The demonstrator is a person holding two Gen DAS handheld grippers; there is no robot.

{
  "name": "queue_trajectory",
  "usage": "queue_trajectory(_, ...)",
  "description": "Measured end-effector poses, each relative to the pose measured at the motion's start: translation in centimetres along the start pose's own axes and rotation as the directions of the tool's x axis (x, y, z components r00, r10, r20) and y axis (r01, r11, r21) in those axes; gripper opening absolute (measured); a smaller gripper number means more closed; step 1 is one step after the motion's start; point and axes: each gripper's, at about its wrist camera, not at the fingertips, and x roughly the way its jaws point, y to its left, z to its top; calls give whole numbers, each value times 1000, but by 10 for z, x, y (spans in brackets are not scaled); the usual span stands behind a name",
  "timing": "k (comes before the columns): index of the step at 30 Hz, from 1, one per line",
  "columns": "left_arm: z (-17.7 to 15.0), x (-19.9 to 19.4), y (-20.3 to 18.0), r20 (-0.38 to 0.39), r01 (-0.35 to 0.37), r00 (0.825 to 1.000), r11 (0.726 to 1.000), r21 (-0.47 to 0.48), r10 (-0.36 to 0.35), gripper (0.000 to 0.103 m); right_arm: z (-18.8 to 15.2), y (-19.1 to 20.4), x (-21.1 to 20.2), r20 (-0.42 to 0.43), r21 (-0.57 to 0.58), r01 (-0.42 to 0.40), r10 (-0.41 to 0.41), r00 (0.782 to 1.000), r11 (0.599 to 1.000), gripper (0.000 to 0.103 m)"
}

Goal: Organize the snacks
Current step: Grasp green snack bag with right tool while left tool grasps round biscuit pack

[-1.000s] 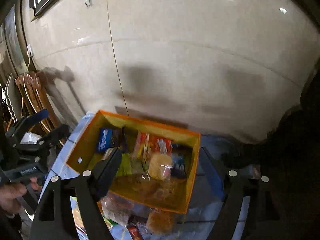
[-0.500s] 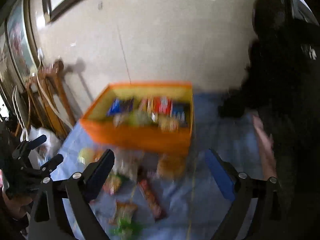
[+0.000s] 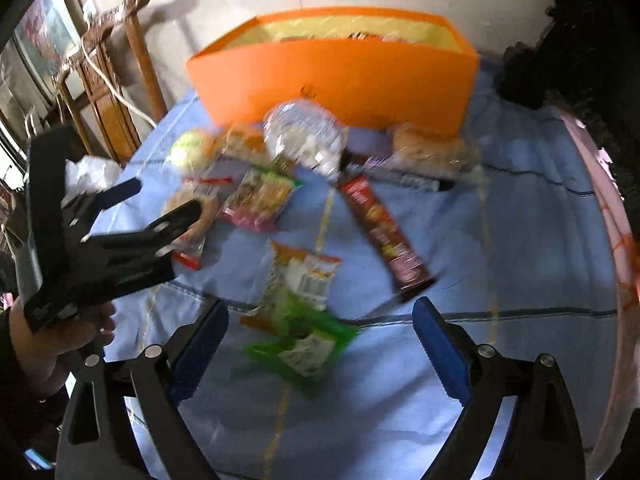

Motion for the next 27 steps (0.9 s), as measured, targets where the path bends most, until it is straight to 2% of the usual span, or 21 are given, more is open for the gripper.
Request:
queue_trajectory(4,-5,26,-2,-62,-46,997,999,10,46,99,-3,22,17,-21,-28,45,-46,999,999,94)
queue_trajectory(6,-11,36,-2,-86,-62,994,998,9,62,99,-12,30,34,-72,-46,77,-80,994,996,93)
queue_trajectory(9,-13,37,2,-80,-41,996,999,-18,39,98,-28,36,52,-141,-108,72,-87,986,991,61)
queue_trajectory(10,-14,35,2,-69,3,998,1000,-19,-4,83,-32,37,50,-121,-140,60,-77,990,988,49)
queue_trajectory(11,-15,32,0,-56,14,998,1000,3,-14,72,-32,38,50,-120,-156,50,-69,990,987,42)
queue_trajectory(12,-16,29,-7,-42,11,999,999,46,-9,72,-32,37,50,-124,-160,40,-61,990,986,37)
queue_trajectory(18,-17,12,-4,-8,22,1000,1000,-3,-22,72,-31,18,34,-94,-119,33,-45,995,992,36)
queue_trajectory(21,-13,-2,-7,20,16,1000,1000,13,-17,72,-28,12,21,-62,-111,29,-37,997,993,36)
queue_trajectory(27,0,-27,2,58,15,998,1000,-24,-14,72,-9,9,-17,17,-83,8,-7,1000,997,36)
